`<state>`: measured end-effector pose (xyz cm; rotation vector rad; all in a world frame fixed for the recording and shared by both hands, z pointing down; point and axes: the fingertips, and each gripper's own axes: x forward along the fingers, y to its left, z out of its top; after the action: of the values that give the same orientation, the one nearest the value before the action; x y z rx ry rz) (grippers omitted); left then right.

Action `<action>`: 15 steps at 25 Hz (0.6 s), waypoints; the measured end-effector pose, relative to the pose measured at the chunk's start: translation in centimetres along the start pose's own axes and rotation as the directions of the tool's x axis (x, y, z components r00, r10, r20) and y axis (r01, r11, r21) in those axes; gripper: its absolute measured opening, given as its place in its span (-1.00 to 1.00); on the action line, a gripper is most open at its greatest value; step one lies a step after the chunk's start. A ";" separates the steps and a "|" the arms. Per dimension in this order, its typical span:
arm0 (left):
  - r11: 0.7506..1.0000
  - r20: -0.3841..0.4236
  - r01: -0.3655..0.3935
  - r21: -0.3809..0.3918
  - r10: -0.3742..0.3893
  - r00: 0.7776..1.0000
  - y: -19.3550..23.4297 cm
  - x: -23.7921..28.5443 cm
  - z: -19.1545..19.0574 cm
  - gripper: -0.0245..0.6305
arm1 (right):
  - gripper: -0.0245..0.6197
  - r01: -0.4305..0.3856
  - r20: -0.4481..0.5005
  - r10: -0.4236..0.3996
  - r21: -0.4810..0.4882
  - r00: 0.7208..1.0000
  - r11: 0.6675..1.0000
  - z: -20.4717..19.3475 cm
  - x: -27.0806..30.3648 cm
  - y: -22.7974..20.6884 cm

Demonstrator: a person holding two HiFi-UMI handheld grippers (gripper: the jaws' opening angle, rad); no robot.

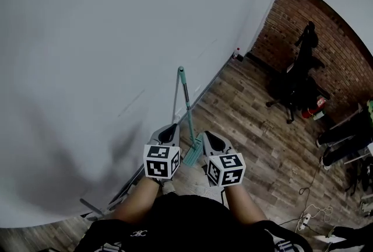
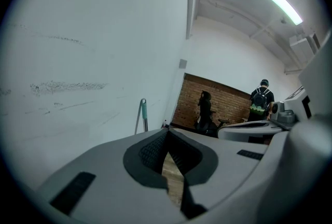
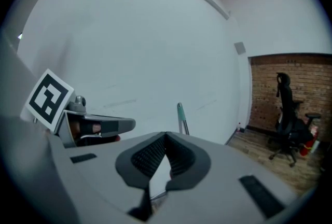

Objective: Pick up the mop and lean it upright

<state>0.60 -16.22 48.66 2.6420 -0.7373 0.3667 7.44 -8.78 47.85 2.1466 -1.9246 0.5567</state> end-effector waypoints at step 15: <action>0.996 0.004 -0.058 -0.069 0.058 0.998 4.7 2.7 0.1 -0.93 | -0.89 -0.033 -0.046 0.030 -0.062 0.998 0.998 0.7 6.6 -0.8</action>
<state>0.29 -21.21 50.81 2.5626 -0.8153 0.3435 8.86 -15.01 49.98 2.0511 -1.9292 0.5384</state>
